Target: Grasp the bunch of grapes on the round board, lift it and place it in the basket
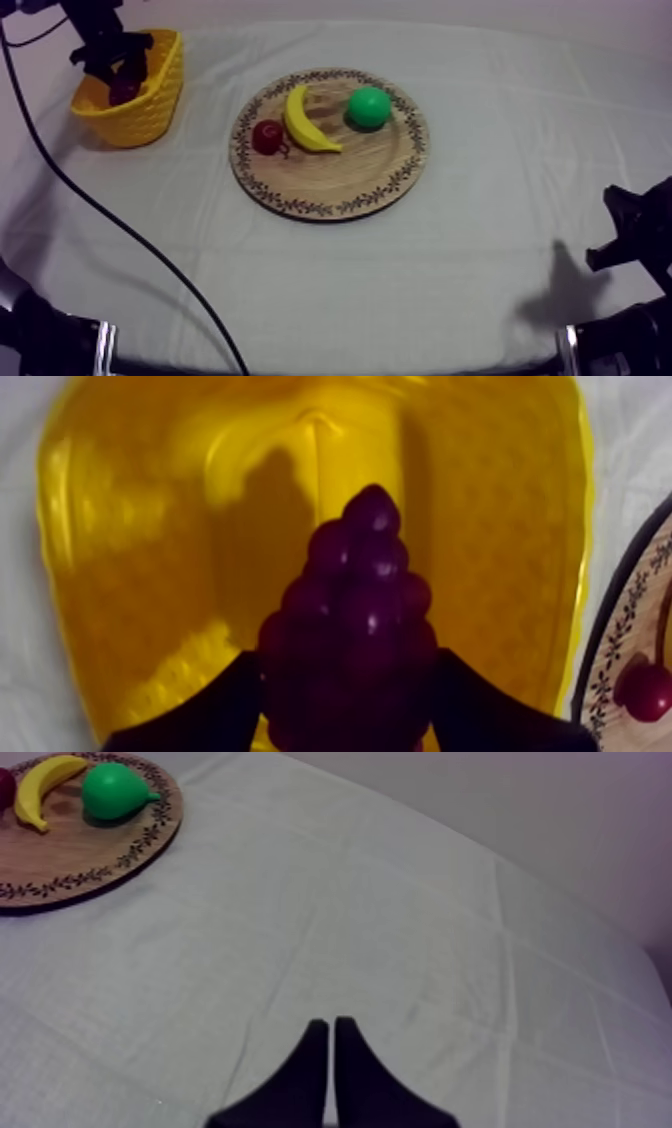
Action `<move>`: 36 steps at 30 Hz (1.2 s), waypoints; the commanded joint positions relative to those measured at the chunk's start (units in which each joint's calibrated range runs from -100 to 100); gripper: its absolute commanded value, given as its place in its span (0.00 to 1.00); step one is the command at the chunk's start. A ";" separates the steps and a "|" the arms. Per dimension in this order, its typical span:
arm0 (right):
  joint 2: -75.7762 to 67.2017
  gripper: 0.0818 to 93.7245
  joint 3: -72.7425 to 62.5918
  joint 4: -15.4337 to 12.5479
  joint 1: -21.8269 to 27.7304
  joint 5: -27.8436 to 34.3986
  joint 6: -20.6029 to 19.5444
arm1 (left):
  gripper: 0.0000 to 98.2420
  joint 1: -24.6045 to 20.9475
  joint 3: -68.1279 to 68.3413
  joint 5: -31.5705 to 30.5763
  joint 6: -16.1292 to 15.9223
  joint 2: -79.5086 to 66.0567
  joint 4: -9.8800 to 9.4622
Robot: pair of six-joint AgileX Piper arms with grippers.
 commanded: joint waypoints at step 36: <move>0.00 0.00 0.00 -0.01 -0.01 -0.01 0.02 | 0.63 2.51 33.21 -19.50 1.01 -40.43 -0.33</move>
